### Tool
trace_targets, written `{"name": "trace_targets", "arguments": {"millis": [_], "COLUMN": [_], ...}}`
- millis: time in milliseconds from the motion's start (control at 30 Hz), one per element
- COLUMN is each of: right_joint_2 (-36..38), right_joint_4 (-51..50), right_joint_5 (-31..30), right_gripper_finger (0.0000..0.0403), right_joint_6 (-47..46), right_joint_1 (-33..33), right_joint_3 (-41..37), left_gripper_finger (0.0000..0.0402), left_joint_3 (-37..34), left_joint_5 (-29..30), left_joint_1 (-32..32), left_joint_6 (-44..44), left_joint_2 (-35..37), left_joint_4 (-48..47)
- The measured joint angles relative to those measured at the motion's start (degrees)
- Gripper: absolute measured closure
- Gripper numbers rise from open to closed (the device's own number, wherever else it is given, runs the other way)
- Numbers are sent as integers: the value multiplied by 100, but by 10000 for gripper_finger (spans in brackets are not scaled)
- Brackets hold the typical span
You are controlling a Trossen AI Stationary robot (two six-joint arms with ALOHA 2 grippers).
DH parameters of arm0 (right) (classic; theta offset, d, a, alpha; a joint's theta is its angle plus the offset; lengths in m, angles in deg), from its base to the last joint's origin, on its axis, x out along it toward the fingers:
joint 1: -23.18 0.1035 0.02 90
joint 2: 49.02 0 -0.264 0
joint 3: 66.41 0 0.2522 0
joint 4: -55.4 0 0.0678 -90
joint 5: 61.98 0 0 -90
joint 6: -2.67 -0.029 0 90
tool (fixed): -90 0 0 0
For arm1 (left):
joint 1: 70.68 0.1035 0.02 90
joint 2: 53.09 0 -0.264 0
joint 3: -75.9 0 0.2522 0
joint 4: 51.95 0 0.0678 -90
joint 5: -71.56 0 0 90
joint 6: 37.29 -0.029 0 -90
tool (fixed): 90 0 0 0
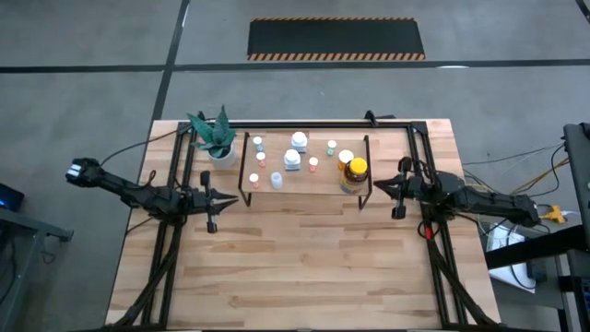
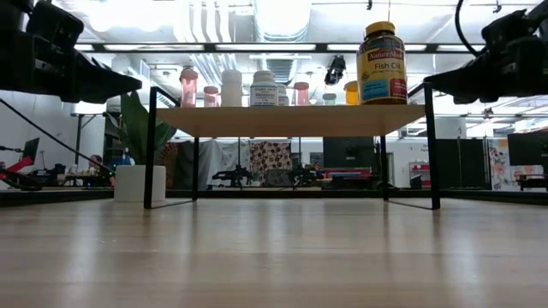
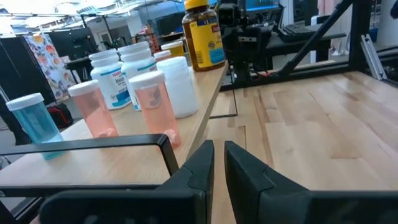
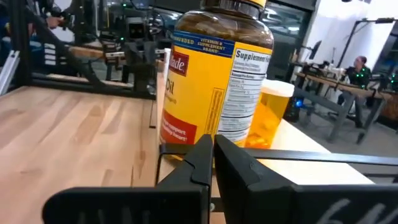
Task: Pick and place medicine bottles onto shelf by color
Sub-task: Return to Home Position
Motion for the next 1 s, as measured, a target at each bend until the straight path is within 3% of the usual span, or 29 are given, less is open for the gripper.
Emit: {"name": "trace_targets", "arguments": {"millis": [333, 1000], "right_joint_2": [-1, -87], "right_joint_4": [-36, -5], "right_joint_5": [270, 252], "right_gripper_finger": [394, 394], "right_joint_6": [511, 205], "right_joint_1": [176, 176], "right_joint_3": [0, -2], "left_gripper_finger": [382, 382], "left_joint_3": [-2, -2], "left_joint_5": [0, 2], "left_joint_1": [0, 0], "left_joint_6": [0, 0], "left_joint_2": [-229, -624], "left_joint_4": [-2, 0]}}
